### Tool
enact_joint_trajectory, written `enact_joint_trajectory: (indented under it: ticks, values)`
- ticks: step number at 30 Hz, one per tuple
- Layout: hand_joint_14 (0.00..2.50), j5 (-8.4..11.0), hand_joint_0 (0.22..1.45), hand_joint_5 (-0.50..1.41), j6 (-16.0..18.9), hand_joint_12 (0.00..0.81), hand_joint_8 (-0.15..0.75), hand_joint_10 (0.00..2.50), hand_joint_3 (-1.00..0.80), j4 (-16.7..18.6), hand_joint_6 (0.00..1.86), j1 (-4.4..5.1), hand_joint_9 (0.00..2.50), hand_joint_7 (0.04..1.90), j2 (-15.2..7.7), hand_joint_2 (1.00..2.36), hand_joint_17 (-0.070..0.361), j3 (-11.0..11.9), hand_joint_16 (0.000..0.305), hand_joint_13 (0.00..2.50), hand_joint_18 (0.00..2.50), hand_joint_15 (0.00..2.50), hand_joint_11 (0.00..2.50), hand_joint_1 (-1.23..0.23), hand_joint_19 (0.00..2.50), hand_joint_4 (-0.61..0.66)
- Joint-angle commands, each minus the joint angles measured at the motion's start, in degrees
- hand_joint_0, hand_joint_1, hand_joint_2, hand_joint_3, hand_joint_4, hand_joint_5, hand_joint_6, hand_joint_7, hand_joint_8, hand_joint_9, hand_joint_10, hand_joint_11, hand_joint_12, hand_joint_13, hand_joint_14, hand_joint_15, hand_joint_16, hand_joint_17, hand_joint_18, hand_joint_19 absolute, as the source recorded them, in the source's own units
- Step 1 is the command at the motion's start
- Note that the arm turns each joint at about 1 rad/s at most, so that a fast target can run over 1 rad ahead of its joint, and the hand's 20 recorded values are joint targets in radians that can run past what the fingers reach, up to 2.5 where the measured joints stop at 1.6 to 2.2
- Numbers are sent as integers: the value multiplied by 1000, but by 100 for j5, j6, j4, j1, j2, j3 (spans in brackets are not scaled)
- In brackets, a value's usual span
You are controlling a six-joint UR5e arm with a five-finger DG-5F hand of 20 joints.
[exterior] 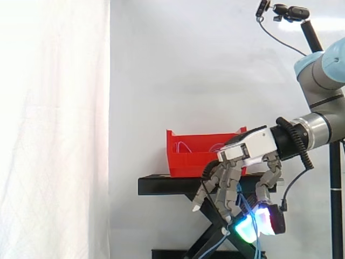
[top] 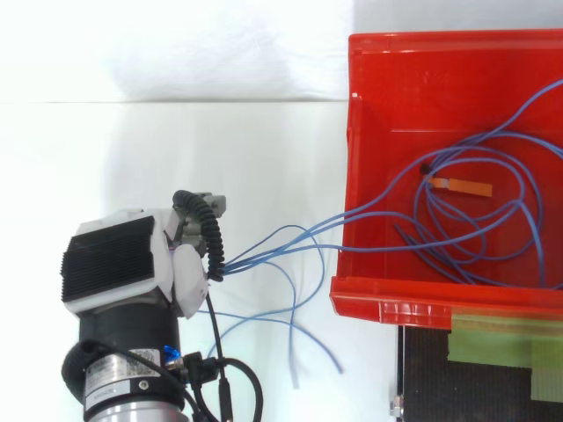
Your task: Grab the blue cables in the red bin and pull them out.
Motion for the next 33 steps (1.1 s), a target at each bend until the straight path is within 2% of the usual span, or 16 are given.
enact_joint_trajectory:
  ticks: [1, 4, 9, 12, 14, 15, 18, 20, 21, 22, 23, 26, 27, 28, 29, 33]
  values:
    - [8, 26, 907, 1017, 3118, 348, 266, 24, -1000, -3, 391, 49, 946, 830, 1, 1000, 99, 0, 44, 500, 399, 217, 746, -847, 330, 27]
    - [8, 78, 907, 1018, 3636, 347, 265, 23, -1000, -3, 391, 76, 943, 822, 1, 1000, 99, 0, 44, 500, 399, 220, 743, -848, 326, 28]
    - [10, 368, 907, 1018, 5201, 348, 265, 25, -1000, -3, 388, 146, 946, 832, 1, 1000, 99, 0, 44, 499, 400, 220, 748, -848, 326, 27]
    - [8, 456, 906, 1019, 5789, 346, 266, 25, -1000, -3, 385, 172, 946, 836, 1, 1000, 99, 0, 44, 501, 399, 214, 745, -848, 334, 27]
    - [8, 623, 906, 1020, 6431, 347, 264, 24, -1000, -12, 384, 208, 945, 828, 1, 1000, 99, 0, 44, 500, 400, 221, 749, -849, 329, 25]
    - [8, 623, 905, 1019, 6431, 347, 264, 24, -1000, -12, 383, 208, 945, 835, 1, 1000, 99, 0, 44, 501, 400, 217, 747, -850, 329, 22]
    - [9, 1115, 905, 1019, 7451, 346, 267, 24, -1000, -3, 384, 260, 945, 828, 1, 1000, 99, 0, 44, 504, 406, 225, 758, -849, 336, 22]
    - [9, 1256, 905, 1020, 7706, 345, 266, 23, -1000, -12, 384, 278, 947, 828, 1, 1000, 99, 0, 44, 513, 408, 230, 747, -849, 335, 21]
    - [9, 1467, 905, 1020, 8092, 346, 266, 23, -1000, -12, 383, 295, 946, 829, 1, 1000, 99, 0, 44, 514, 409, 230, 750, -849, 336, 21]
    - [9, 1546, 906, 1020, 8242, 345, 267, 24, -1000, -12, 384, 304, 946, 828, 1, 1000, 99, 0, 44, 520, 411, 238, 759, -849, 336, 27]
    - [9, 1810, 905, 1018, 8751, 346, 267, 23, -1000, -21, 384, 348, 947, 835, 1, 1000, 99, 0, 44, 524, 410, 236, 752, -850, 343, 23]
    - [10, 1968, 905, 1016, 9024, 345, 267, 24, -1000, -30, 384, 366, 950, 834, 1, 1000, 99, 0, 44, 543, 427, 254, 744, -849, 354, 25]
    - [10, 2214, 905, 1015, 9437, 346, 269, 24, -1000, -91, 385, 401, 949, 831, 1, 1000, 99, 0, 44, 548, 428, 255, 751, -849, 350, 25]
    - [10, 2328, 905, 1015, 9657, 346, 265, 24, -1000, -153, 387, 418, 952, 821, 1, 1000, 99, 0, 44, 550, 431, 258, 757, -849, 357, 24]
    - [10, 2583, 905, 1015, 10166, 346, 263, 24, -1000, -390, 387, 454, 951, 824, -7, 1000, 99, 0, 44, 556, 433, 263, 751, -849, 356, 25]
    - [10, 2821, 905, 1014, 10817, 344, 267, 24, -1000, -698, 385, 542, 950, 822, 1, 1000, 99, 0, 44, 559, 437, 264, 749, -850, 358, 28]
